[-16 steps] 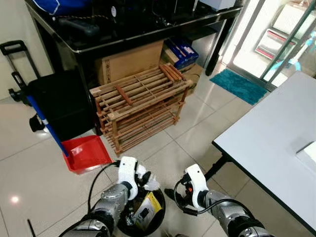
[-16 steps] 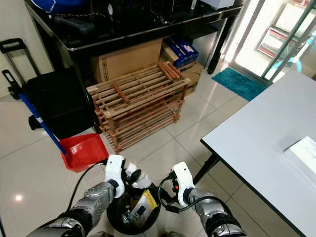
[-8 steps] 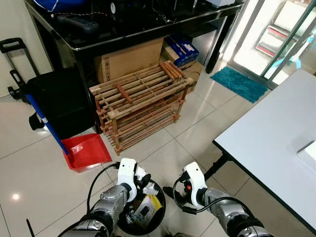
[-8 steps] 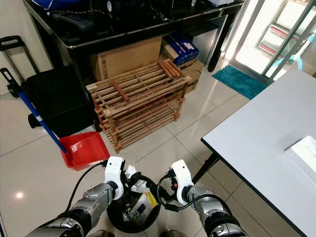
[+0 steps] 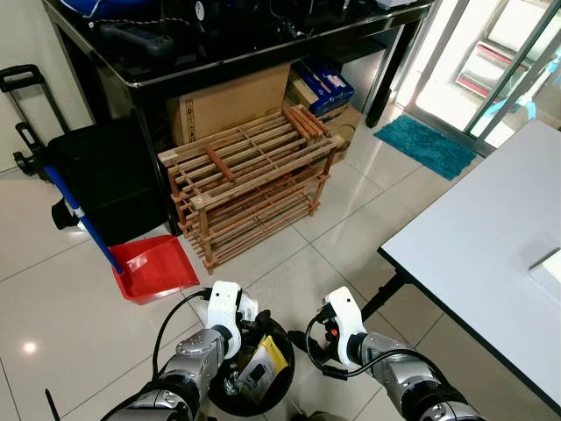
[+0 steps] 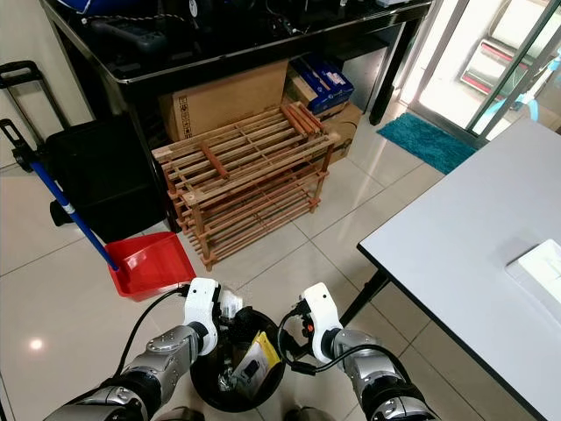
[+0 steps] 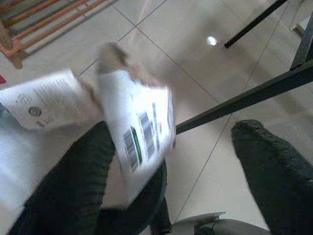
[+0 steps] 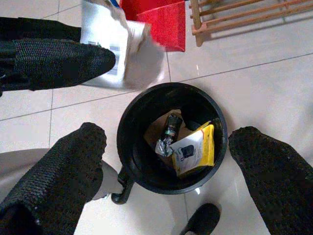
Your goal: Picking trash to rubbish bin
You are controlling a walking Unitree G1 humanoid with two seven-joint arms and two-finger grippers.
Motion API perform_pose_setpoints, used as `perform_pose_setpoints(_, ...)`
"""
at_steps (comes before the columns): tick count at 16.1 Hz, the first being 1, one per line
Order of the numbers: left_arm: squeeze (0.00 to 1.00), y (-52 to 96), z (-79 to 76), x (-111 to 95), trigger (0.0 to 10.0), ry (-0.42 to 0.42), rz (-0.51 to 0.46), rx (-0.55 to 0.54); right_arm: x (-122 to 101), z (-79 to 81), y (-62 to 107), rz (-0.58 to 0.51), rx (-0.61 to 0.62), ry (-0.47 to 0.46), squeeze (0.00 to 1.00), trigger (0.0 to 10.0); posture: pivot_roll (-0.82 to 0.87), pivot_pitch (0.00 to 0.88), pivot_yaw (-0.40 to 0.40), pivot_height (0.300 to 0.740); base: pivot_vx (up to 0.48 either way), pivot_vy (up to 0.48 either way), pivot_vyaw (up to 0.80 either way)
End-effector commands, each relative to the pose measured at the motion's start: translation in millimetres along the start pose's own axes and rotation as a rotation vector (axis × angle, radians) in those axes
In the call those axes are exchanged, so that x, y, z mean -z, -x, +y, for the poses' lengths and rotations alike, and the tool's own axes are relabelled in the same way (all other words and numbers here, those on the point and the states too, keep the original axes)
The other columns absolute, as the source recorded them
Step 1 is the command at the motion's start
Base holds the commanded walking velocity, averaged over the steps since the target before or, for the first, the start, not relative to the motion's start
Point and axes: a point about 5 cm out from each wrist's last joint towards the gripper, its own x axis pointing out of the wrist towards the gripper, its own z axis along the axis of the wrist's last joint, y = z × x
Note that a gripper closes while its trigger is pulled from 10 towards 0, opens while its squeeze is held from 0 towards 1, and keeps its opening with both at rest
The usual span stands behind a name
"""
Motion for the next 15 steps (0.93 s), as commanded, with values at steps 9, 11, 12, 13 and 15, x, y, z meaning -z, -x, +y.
perform_pose_setpoints(9, 0.00, 1.4, -0.1, 7.8, 10.0, -0.045, 0.036, -0.004, 1.5, 0.7, 0.4, -0.002, -0.005, -0.015, 0.00, 10.0, -0.03, 0.116, -0.104, 0.740, 0.000, 0.000, 0.00)
perform_pose_setpoints(11, 1.00, 1.7, 1.1, 8.0, 10.0, -0.039, 0.036, -0.010, 1.4, 0.7, 0.3, -0.003, -0.003, -0.017, 0.00, 10.0, -0.03, 0.114, -0.102, 0.740, 0.000, 0.000, 0.00)
perform_pose_setpoints(12, 1.00, 1.8, 1.5, 8.1, 10.0, -0.036, 0.037, -0.012, 1.5, 0.8, 0.3, -0.002, -0.004, -0.017, 0.00, 10.0, -0.03, 0.114, -0.101, 0.740, 0.000, 0.000, 0.00)
perform_pose_setpoints(13, 1.00, 1.8, 1.4, 8.3, 10.0, -0.034, 0.038, -0.011, 1.5, 0.8, 0.2, -0.002, -0.004, -0.017, 0.00, 10.0, -0.03, 0.114, -0.101, 0.740, 0.000, 0.000, 0.00)
perform_pose_setpoints(15, 1.00, 1.8, 1.4, 8.3, 10.0, -0.034, 0.038, -0.011, 1.5, 0.8, 0.2, -0.002, -0.004, -0.017, 0.00, 10.0, -0.03, 0.114, -0.101, 0.740, 0.000, 0.000, 0.00)
